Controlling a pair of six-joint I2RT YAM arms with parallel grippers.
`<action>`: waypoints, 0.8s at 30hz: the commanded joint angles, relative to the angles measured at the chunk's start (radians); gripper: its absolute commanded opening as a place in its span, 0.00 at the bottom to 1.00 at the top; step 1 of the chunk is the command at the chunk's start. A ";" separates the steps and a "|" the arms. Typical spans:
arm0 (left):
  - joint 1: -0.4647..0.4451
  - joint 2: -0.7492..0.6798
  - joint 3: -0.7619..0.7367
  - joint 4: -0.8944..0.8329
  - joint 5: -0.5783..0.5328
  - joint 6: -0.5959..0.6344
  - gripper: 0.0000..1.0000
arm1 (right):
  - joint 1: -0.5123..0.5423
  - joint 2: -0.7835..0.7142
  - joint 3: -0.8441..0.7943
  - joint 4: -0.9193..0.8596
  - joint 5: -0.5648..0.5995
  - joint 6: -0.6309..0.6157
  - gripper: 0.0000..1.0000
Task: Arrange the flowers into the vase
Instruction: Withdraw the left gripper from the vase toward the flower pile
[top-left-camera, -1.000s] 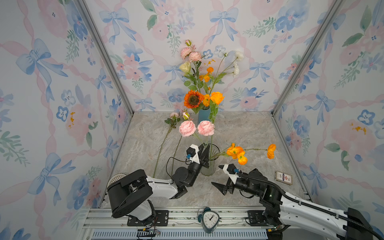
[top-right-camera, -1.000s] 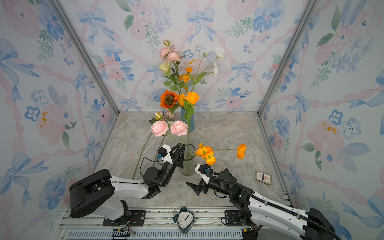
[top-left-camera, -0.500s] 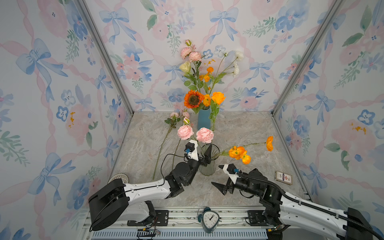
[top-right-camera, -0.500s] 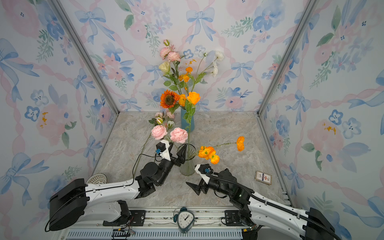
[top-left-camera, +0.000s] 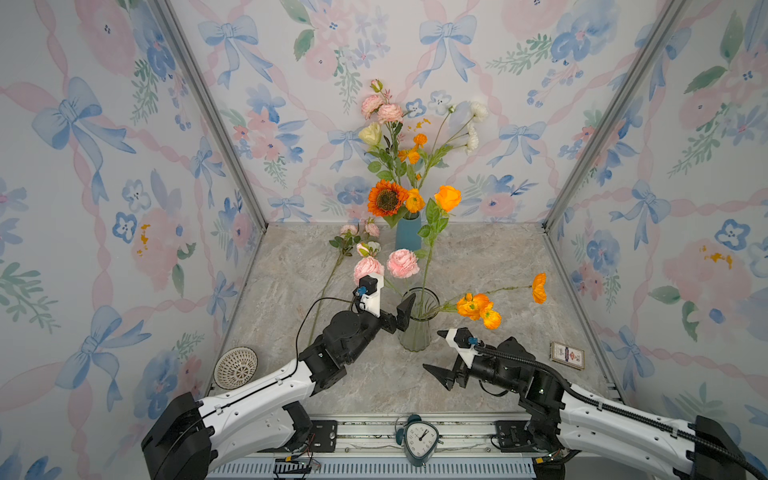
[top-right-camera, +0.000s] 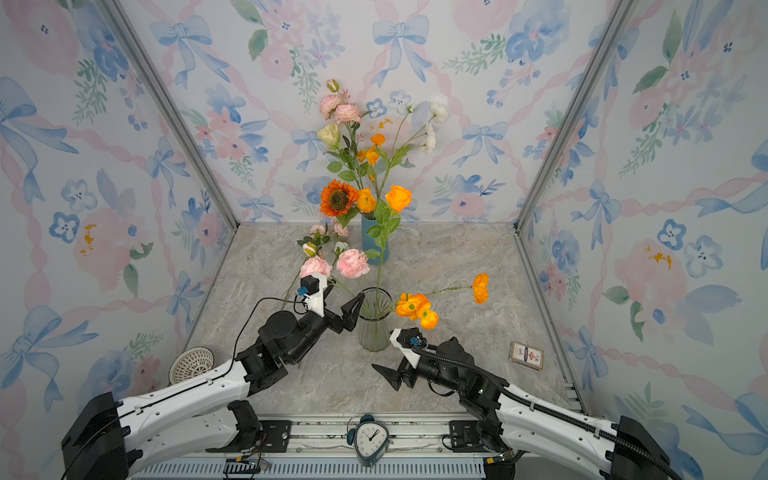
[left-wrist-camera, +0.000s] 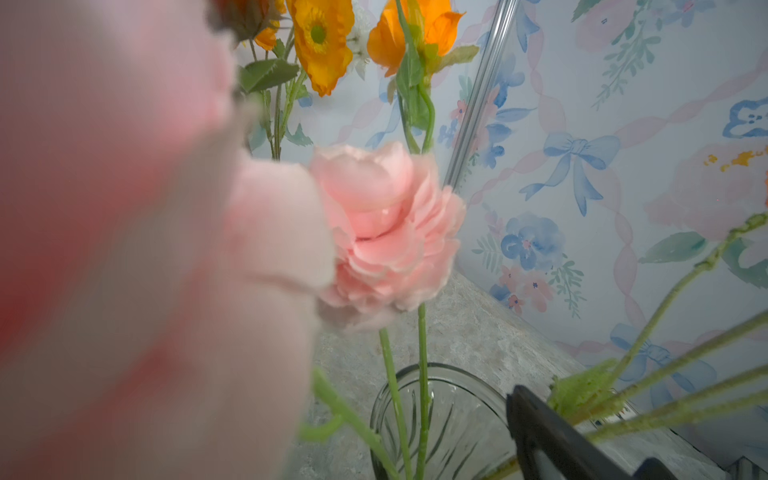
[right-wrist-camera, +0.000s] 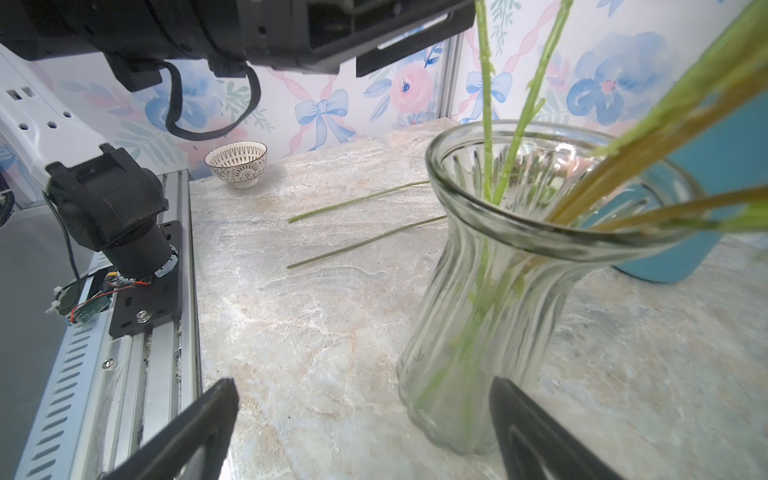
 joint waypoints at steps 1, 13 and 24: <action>0.016 -0.091 -0.020 -0.159 0.056 0.015 0.98 | -0.010 -0.027 -0.009 0.012 -0.014 0.012 0.97; 0.303 -0.088 -0.076 -0.415 0.016 -0.104 0.75 | -0.010 0.001 -0.005 0.025 -0.025 0.015 0.97; 0.506 0.511 0.167 -0.324 0.106 -0.109 0.55 | -0.012 -0.002 -0.009 0.018 -0.011 0.008 0.97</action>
